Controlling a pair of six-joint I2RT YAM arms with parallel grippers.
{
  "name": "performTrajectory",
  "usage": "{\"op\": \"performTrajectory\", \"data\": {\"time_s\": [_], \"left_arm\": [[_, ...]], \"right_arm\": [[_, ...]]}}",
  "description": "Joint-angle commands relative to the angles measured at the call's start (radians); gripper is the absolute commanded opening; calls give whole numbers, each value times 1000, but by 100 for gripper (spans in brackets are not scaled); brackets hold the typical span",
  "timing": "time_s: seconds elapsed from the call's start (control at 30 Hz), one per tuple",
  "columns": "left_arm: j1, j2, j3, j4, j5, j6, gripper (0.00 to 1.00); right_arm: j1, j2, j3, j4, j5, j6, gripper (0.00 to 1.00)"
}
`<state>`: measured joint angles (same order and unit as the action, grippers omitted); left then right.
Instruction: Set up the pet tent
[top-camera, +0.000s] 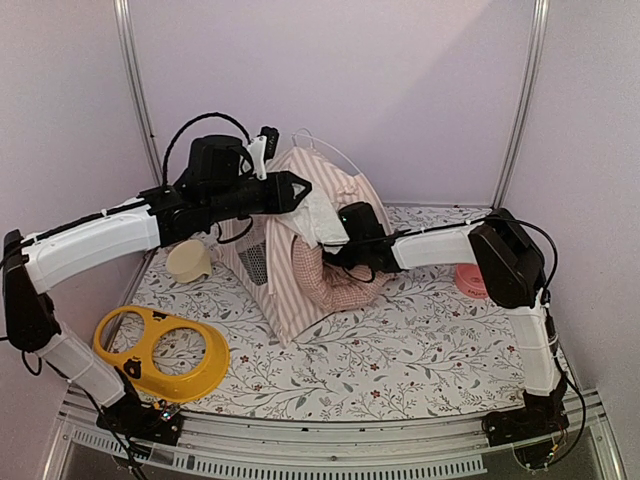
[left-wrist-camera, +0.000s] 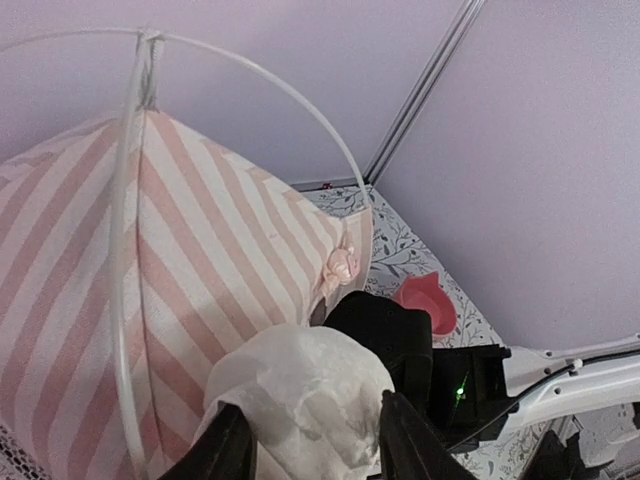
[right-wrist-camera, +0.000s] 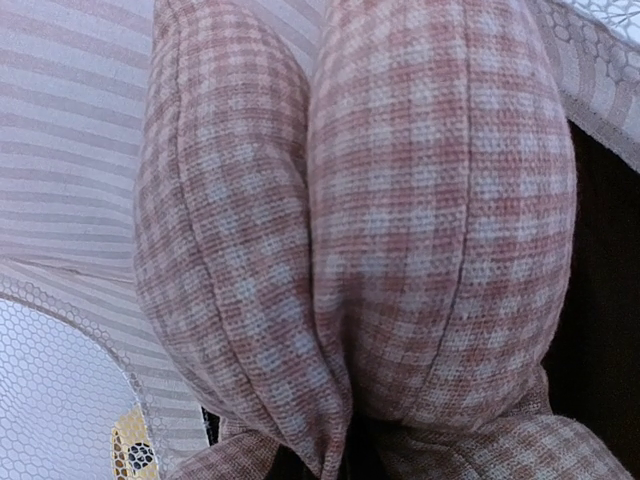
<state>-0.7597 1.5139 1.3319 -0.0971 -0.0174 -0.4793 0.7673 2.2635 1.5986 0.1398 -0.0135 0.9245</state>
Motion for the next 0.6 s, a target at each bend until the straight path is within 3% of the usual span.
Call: {"op": "performTrajectory", "data": {"time_s": [0.0,0.1,0.2,0.37,0.43,0.5,0.57], "left_arm": [[-5,-48,-37,-84,-161,28,44],[-33,-84,-88,-116,-312,37,45],[-55,-135,-130,-79,-353,54,42],[-90,-198,-147,-4,-408,100,21],[-95,-212,-146,-5,-452,107,18],[-93,-206,-143,-23,-487,117,20],[-77,-183,-128,-58,-455,116,35]], "right_arm": [[-3,19,-12,-97,-37,-22,0],[-5,5,-12,-91,-36,-29,0],[-9,2,-12,-93,-38,-38,0],[-17,10,-14,-97,-46,-39,0],[-18,11,-15,-97,-47,-39,0],[-18,15,-16,-96,-50,-39,0],[-19,17,-16,-94,-52,-39,0]]}}
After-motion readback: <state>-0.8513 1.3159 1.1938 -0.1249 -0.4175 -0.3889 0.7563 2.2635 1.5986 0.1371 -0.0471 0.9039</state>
